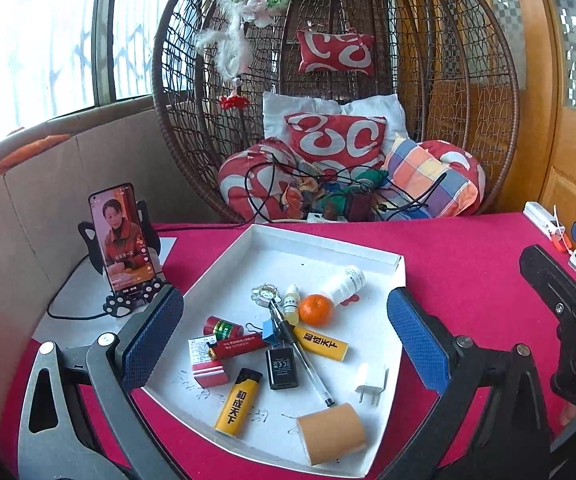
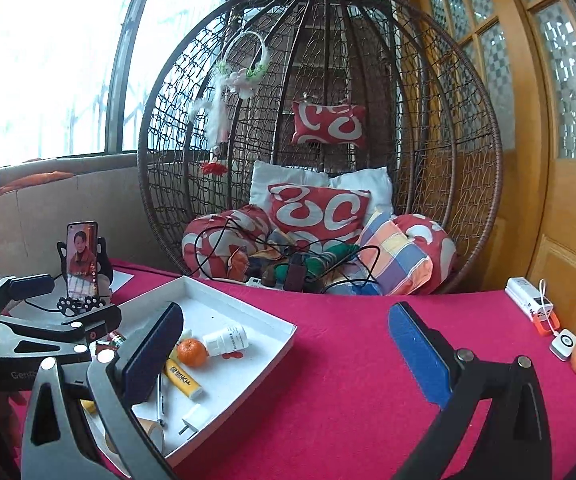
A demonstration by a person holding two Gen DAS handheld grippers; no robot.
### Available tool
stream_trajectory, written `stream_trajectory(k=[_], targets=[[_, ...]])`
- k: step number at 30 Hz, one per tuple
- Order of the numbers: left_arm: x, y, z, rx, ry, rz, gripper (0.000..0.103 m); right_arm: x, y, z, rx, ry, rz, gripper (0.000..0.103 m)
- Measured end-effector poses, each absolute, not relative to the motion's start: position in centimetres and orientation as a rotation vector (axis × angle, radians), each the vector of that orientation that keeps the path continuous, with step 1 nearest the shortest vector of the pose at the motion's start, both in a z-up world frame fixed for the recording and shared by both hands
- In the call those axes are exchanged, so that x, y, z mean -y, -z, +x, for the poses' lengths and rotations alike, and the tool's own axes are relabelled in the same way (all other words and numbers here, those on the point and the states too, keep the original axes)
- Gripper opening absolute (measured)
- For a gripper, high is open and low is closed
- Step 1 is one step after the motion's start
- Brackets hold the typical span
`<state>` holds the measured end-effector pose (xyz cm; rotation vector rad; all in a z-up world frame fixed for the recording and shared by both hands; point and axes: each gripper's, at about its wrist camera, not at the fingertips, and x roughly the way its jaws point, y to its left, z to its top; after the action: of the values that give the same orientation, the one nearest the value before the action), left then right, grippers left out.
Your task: Organize rigid objects
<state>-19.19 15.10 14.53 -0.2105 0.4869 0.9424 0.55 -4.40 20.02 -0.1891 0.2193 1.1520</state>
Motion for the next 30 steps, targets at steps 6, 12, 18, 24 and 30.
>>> stream_trajectory(k=[6,12,18,24,30], targets=[[-12.6,-15.0,-19.8,-0.498,-1.012,-0.216,0.103,7.3,-20.8,1.8,-0.222,-1.21,-0.077,0.103],[-11.0,-14.8,-20.5,-0.538,-0.969,-0.245,0.103,11.4,-21.8,2.6,-0.253,-1.261,0.039,0.103],[-9.4,-14.6,-20.8,-0.544,-0.969,-0.248,0.103,14.4,-21.9,2.3,-0.254,-1.28,0.111,0.103],[-9.3,-14.1,-21.0,-0.545,-1.011,-0.269,0.103,14.4,-20.9,3.0,-0.315,-1.261,0.126,0.103],[-8.7,-14.2,-20.8,-0.544,-0.998,-0.262,0.103,15.3,-20.6,3.4,-0.335,-1.244,0.166,0.103]])
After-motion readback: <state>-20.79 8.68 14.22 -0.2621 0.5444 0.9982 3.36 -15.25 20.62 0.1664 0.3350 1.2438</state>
